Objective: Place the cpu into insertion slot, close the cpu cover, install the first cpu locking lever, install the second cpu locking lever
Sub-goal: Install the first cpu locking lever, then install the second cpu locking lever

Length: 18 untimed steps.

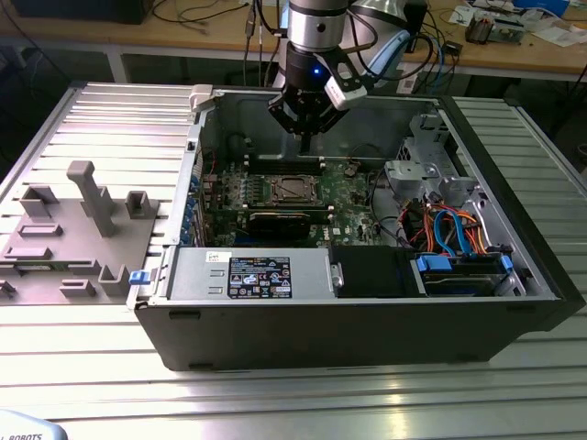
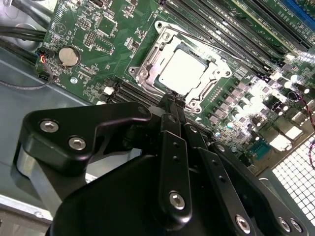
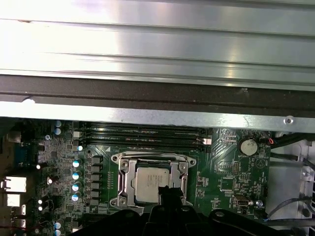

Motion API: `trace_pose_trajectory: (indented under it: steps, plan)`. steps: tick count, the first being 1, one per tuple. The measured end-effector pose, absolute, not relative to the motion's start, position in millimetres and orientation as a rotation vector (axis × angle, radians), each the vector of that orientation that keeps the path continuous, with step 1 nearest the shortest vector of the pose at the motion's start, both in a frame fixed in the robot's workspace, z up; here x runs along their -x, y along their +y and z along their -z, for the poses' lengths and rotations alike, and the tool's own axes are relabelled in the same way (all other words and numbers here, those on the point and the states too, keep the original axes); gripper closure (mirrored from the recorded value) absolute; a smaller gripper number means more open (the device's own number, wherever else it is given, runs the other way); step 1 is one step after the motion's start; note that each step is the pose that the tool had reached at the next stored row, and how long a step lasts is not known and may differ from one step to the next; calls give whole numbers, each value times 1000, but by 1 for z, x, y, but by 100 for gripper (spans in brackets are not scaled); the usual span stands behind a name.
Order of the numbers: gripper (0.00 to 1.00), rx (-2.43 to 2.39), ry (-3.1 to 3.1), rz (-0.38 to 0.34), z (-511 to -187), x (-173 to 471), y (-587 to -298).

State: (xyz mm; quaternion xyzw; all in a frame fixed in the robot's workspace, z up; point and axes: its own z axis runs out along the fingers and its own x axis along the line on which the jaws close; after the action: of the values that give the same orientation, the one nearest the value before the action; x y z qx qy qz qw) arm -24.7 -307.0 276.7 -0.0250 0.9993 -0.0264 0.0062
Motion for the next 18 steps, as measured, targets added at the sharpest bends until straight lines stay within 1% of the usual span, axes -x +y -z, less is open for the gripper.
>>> trace_pose_trajectory:
  steps: [4, 18]
  plan:
    - [89, 78, 3127, 83, -277, 25, -308]
    - [89, 75, 3127, 83, -275, 25, -327]
